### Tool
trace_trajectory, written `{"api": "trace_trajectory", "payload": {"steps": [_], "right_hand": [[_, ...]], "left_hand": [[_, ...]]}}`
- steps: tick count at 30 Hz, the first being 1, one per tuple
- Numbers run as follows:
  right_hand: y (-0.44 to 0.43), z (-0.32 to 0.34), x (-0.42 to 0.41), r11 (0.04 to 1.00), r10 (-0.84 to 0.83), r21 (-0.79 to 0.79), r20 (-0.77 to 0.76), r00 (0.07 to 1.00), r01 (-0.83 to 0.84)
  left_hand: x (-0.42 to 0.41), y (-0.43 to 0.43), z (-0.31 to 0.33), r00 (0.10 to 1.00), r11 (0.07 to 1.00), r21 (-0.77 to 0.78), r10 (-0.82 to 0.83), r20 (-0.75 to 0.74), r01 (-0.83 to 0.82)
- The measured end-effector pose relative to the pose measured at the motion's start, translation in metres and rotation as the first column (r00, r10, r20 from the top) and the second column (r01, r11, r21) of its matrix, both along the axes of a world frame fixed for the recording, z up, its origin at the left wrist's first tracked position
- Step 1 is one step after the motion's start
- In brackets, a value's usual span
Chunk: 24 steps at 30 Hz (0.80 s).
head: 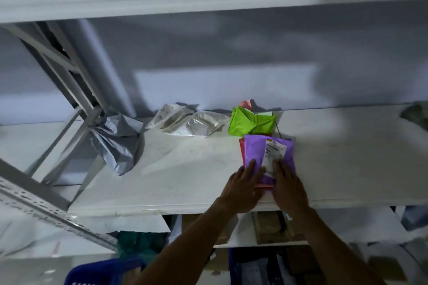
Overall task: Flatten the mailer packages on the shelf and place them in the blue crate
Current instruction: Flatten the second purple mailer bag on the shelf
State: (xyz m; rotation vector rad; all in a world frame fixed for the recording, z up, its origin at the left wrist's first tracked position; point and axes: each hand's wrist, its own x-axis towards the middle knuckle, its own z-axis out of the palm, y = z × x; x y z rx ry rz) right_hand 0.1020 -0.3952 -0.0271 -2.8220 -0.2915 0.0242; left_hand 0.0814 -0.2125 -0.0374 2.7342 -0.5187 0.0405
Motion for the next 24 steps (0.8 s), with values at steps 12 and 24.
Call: {"api": "trace_trajectory", "payload": {"steps": [12,24], "right_hand": [[-0.003,-0.01,0.001,0.996,0.086,0.015,-0.08,0.993,-0.085],[0.024,0.024,0.005,0.978,-0.177,0.118,0.021,0.984,0.173]], "left_hand": [[-0.009,0.008,0.007,0.997,0.999,-0.043,-0.02,-0.069,0.017],[-0.033,0.041,0.031,0.984,0.983,-0.157,0.063,-0.168,-0.09]]}}
